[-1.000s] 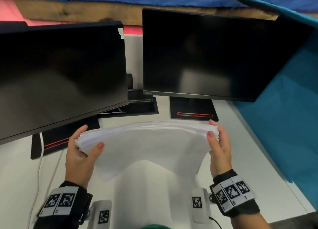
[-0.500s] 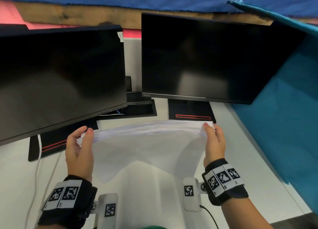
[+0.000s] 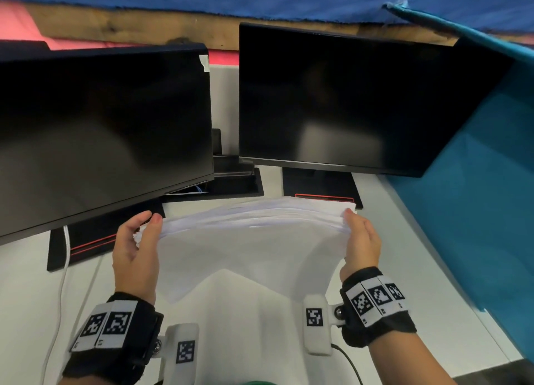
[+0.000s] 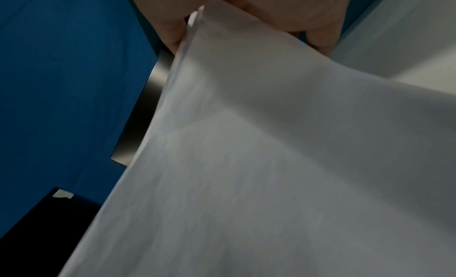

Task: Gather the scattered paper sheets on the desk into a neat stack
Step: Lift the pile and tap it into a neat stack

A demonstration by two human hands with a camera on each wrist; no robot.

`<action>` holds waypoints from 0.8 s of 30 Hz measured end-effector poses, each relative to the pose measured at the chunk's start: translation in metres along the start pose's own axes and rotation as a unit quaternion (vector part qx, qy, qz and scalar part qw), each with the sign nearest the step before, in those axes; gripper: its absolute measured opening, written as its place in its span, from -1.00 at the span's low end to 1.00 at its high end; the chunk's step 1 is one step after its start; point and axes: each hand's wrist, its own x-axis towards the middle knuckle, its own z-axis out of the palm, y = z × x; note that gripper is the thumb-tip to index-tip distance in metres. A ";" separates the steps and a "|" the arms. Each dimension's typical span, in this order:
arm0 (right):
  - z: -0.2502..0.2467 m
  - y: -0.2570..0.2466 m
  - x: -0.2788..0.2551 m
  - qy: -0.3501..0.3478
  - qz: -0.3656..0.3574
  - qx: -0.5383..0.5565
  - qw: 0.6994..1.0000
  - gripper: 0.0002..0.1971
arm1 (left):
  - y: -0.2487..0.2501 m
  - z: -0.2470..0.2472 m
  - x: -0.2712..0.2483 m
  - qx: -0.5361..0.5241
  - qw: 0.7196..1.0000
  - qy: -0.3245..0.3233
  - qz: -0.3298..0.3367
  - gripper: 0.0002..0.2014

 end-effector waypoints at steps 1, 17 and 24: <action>0.000 0.000 0.001 0.002 0.003 0.007 1.000 -0.79 | 0.000 0.000 0.000 -0.001 1.000 -0.002 -0.001 -0.91; 0.002 0.001 0.004 0.009 0.036 0.029 0.999 -0.87 | 0.005 0.000 -0.001 -0.023 1.000 -0.004 -0.003 -0.90; 0.003 0.000 0.003 0.000 0.001 0.016 1.000 -0.83 | 0.005 0.003 0.002 -0.015 1.000 0.010 0.004 -0.80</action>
